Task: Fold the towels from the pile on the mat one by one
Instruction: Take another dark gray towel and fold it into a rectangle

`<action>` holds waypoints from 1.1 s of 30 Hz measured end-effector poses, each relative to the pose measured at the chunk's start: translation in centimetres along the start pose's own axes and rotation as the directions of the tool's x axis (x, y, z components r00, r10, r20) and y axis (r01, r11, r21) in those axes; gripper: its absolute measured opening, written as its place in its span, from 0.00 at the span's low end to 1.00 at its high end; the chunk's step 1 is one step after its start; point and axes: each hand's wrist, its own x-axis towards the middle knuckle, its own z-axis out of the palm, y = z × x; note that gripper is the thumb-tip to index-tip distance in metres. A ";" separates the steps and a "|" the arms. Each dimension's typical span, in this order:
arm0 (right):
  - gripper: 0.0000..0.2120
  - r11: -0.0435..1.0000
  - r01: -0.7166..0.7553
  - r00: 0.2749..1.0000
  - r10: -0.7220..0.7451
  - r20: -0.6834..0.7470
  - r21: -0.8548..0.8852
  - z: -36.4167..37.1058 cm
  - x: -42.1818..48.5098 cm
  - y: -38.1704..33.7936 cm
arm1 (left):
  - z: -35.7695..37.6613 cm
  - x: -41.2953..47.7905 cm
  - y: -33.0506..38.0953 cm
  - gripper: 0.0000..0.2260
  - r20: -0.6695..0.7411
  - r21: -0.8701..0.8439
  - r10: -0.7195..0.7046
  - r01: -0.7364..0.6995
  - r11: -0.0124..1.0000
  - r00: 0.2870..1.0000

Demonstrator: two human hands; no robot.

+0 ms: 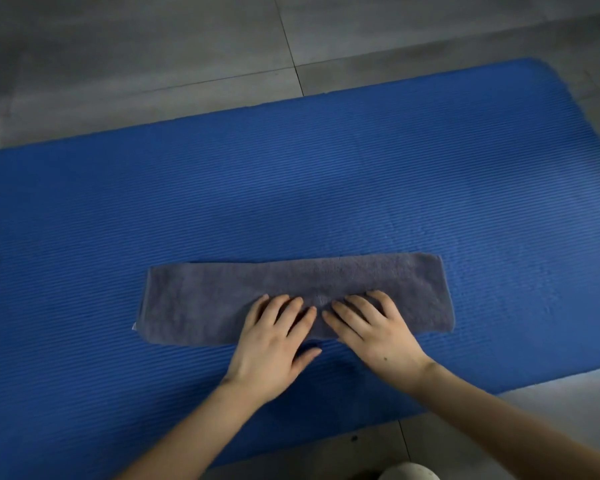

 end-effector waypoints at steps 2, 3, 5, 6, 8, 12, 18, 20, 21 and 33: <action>0.14 0.999 -0.016 0.998 0.018 -0.062 0.036 -0.8 0.9 0.0 | 0.1 0.1 0.3 0.22 -0.021 0.039 -0.006 0.007 0.999 1.000; 0.12 0.997 -0.041 0.996 0.045 -0.078 0.061 -1.4 1.5 0.1 | 0.0 0.2 0.4 0.22 -0.044 0.059 -0.012 0.014 0.998 0.999; 0.11 0.986 -0.114 0.992 0.120 -0.048 0.121 -2.3 2.8 0.5 | -0.6 0.8 0.4 0.21 -0.125 0.065 -0.033 0.041 0.997 0.992; 0.13 0.978 -0.150 0.988 0.154 -0.019 0.142 -2.7 3.6 1.0 | -1.0 1.3 0.3 0.20 -0.184 0.048 -0.047 0.057 0.997 0.982; 0.14 0.971 -0.166 0.985 0.155 0.074 0.175 -4.3 5.8 2.3 | -2.0 2.6 -0.3 0.18 -0.284 -0.043 -0.098 0.089 0.995 0.954; 0.11 0.945 -0.268 0.929 0.201 0.311 0.190 -7.2 10.2 5.5 | -7.0 6.1 -1.3 0.25 -0.083 -0.335 -0.280 0.238 0.912 0.956; 0.15 0.678 -0.689 0.645 0.735 -0.211 0.257 -8.6 8.9 5.0 | -12.0 10.8 -3.3 0.29 0.228 -0.591 -0.404 0.455 0.665 0.886; 0.18 0.471 -0.792 0.471 0.876 -0.102 0.388 -8.9 7.3 3.4 | -12.7 11.4 -3.2 0.26 0.253 -0.744 -0.438 0.463 0.481 0.862; 0.20 0.332 -0.821 0.391 0.920 0.033 0.464 -9.0 6.8 2.7 | -13.1 11.5 -3.0 0.25 0.267 -0.813 -0.447 0.449 0.371 0.854; 0.30 -0.630 -0.050 0.535 0.638 0.554 0.775 -10.1 8.2 1.9 | -16.2 9.6 0.6 0.22 0.280 -0.958 -0.449 0.218 -0.184 0.848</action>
